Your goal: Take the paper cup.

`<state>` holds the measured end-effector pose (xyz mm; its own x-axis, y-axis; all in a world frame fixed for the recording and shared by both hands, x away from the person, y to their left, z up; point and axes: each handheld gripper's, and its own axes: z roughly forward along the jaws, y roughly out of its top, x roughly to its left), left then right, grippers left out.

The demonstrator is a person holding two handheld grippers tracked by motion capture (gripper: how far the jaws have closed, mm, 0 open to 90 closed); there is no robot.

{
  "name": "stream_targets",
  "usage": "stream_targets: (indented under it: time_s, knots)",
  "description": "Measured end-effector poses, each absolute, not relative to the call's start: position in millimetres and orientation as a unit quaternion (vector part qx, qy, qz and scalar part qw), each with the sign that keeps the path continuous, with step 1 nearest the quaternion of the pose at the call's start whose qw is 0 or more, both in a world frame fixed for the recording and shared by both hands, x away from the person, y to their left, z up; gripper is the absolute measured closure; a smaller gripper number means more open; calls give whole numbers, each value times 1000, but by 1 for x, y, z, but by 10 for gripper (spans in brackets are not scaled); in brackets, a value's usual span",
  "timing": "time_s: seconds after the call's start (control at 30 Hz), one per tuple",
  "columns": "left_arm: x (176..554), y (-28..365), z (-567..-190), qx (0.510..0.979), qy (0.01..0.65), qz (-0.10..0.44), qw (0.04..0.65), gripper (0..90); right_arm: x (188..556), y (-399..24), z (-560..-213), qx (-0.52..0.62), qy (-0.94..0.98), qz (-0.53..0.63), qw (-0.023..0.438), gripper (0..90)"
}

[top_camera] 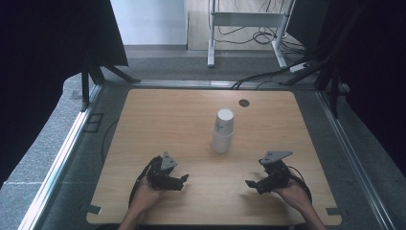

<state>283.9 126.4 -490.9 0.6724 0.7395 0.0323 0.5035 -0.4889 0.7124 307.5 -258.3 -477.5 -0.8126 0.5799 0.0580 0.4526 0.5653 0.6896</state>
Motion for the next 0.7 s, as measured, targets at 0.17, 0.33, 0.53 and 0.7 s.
stream_targets:
  time_s: [0.17, 0.33, 0.53, 0.7]
  knots:
    - [289, 123, -484, 846, 363, 172, 350, 129, 313, -259, -472, 291, 885, 354, 81, 0]
    - [293, 119, -481, 848, 358, 173, 350, 129, 319, -260, -466, 293, 886, 349, 83, 0]
    - [302, 115, -475, 843, 365, 167, 358, 130, 328, -259, -458, 298, 885, 348, 81, 0]
    - [309, 110, -471, 840, 368, 162, 365, 130, 334, -255, -450, 294, 888, 344, 82, 13]
